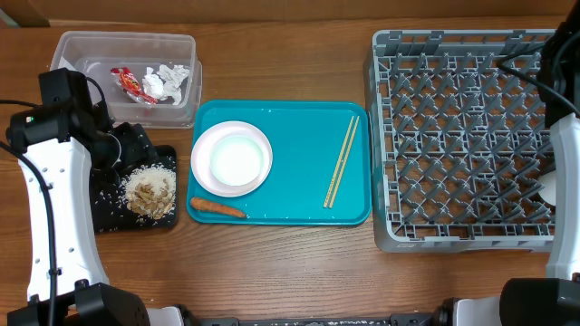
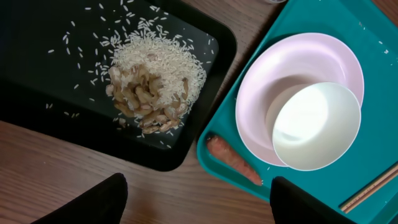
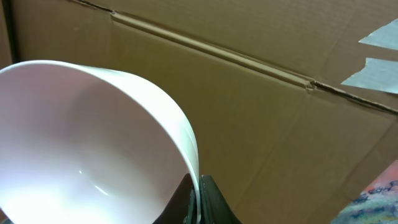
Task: Sort waste into correct bins and load items into the dishwasher
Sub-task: 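Lower the bowl into the rack slots and open the right gripper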
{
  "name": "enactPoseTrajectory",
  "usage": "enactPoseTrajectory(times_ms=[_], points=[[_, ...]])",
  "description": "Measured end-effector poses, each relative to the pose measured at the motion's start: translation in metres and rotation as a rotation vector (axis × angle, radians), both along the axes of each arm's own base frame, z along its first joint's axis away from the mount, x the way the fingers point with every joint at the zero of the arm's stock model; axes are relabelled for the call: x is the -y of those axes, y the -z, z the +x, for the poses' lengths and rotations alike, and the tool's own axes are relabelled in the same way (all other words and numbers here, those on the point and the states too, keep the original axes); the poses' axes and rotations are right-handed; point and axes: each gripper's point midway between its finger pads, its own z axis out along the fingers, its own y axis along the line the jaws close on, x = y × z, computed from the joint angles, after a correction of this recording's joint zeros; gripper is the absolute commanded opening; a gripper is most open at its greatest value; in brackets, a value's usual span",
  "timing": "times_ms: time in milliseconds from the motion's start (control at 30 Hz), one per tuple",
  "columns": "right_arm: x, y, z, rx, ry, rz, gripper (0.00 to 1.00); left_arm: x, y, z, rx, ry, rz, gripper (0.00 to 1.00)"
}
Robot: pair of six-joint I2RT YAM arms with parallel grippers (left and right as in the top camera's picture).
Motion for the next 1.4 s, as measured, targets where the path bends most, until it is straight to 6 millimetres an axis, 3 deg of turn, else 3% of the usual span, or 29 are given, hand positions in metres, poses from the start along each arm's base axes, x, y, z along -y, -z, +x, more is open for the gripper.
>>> enactPoseTrajectory(times_ms=[233, 500, 633, 833, 1000, 1233, 1400], points=[[0.009, -0.007, 0.007, 0.054, -0.001, -0.017, 0.04, 0.000, 0.000, 0.000, -0.001, 0.000, 0.000, 0.75], [0.013, 0.025, 0.036, -0.050, -0.038, 0.003, 0.04, 0.000, 0.000, 0.000, -0.001, 0.000, 0.000, 0.75], [0.018, 0.051, 0.048, -0.121, -0.019, 0.012, 0.04, 0.000, 0.000, 0.000, -0.001, 0.000, 0.000, 0.75], [0.030, 0.111, 0.063, -0.307, 0.029, 0.044, 0.04, 0.000, 0.000, 0.000, 0.000, 0.000, 0.000, 0.75], [0.034, 0.149, 0.070, -0.398, 0.058, 0.062, 0.04, 0.000, 0.000, -0.001, -0.003, 0.000, -0.001, 0.75], [0.038, 0.196, 0.069, -0.525, 0.110, 0.079, 0.04, 0.000, 0.000, -0.001, -0.004, 0.000, -0.001, 0.75], [0.046, 0.222, 0.052, -0.590, 0.172, 0.102, 0.04, 0.000, 0.000, -0.001, -0.006, 0.000, -0.001, 0.75]])
